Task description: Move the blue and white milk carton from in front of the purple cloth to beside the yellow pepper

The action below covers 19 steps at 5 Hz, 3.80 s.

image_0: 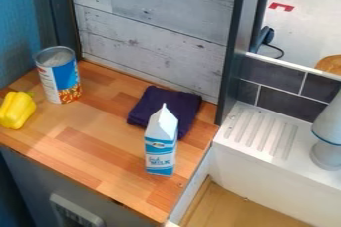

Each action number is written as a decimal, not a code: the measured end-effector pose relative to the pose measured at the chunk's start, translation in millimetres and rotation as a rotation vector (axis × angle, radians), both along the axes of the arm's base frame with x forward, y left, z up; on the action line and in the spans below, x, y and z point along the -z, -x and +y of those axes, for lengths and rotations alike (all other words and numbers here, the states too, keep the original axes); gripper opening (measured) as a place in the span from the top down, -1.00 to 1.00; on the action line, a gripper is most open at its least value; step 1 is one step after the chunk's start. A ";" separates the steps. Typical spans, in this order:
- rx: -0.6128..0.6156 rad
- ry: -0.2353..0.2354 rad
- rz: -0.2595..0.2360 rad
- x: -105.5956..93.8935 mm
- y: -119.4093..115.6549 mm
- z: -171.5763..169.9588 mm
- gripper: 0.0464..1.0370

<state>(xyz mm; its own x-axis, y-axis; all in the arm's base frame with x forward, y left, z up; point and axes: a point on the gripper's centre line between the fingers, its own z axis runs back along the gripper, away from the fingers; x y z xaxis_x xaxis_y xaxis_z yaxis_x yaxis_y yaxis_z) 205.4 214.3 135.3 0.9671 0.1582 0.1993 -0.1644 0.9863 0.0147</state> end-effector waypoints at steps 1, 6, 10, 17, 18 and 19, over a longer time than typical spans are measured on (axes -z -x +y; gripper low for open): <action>0.000 0.017 0.018 8.9 1.0 -1.9 -0.95; 0.126 0.018 -0.095 10.4 -67.9 -164.2 -0.95; -0.054 -0.012 -0.005 36.0 -78.1 -214.5 -0.95; -0.068 0.004 0.017 89.7 -98.8 -224.6 -0.84; -0.076 0.010 0.006 90.9 -99.2 -225.1 -0.58; -0.064 0.011 0.006 89.7 -98.0 -225.2 -0.58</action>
<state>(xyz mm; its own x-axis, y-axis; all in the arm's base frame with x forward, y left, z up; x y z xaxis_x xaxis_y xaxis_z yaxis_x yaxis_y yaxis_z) 303.4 -10.9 45.5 0.9562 0.2215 0.1914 -0.2266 0.9740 0.0049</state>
